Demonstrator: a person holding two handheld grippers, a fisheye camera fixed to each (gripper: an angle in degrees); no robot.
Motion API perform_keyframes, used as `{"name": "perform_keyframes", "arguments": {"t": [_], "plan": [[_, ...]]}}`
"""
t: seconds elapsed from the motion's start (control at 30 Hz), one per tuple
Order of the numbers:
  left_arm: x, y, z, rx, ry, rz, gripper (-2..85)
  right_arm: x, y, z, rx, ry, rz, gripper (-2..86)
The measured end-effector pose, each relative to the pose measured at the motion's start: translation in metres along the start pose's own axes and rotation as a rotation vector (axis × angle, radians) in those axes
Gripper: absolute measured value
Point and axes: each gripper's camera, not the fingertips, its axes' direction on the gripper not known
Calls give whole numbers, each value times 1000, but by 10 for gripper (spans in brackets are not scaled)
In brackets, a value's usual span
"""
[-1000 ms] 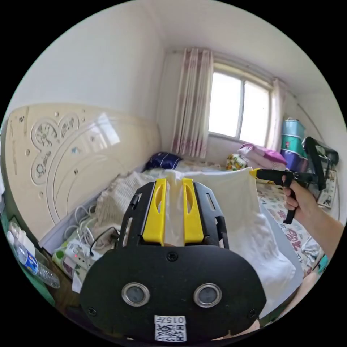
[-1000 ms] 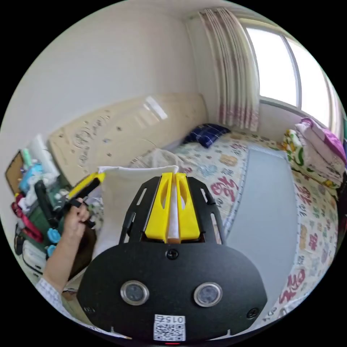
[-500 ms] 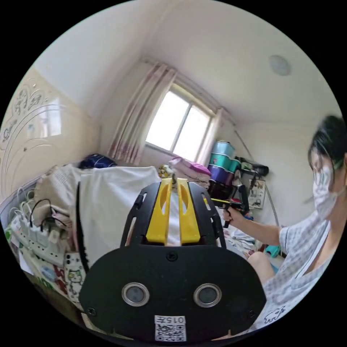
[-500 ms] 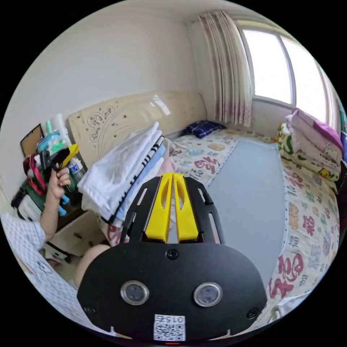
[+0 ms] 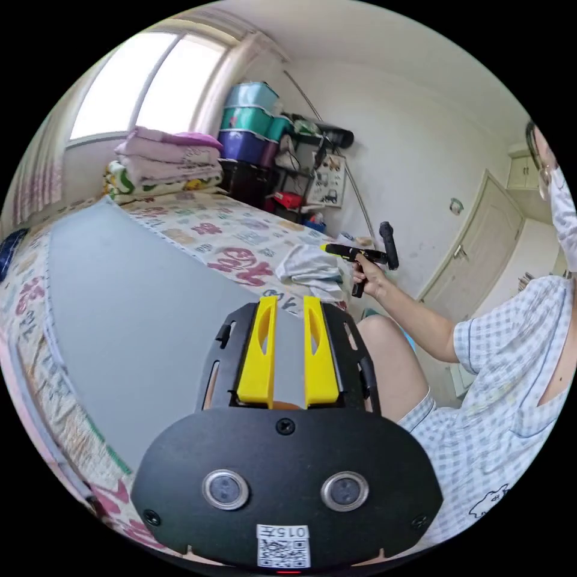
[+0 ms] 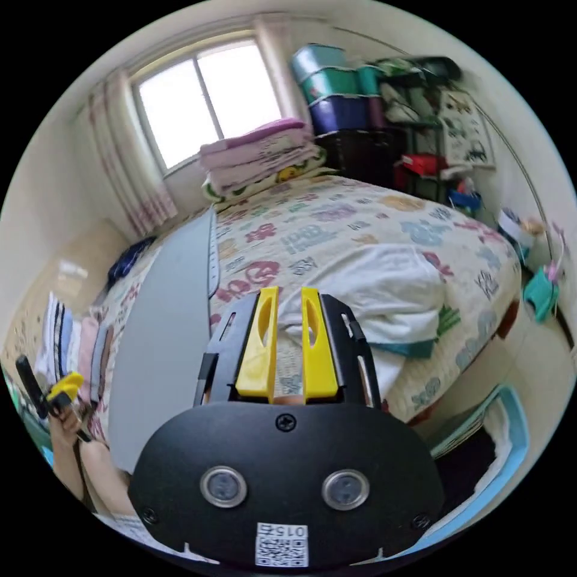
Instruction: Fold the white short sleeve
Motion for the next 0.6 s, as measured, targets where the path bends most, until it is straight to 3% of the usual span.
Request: {"name": "perform_keyframes", "arguments": {"t": [0.13,0.27,0.43,0.6], "plan": [[25,-91,119,-115,24,101,104,110,-6,13,-32,92,279,92],[55,-166,245,-228,65,179,116,174,-31,30,-78,-11,418,114],[98,-227,369,-292,90,250,116,201,-55,57,-119,-86,469,135],[137,-272,449,-315,-4,320,118,209,-75,68,-93,-104,467,132]]}}
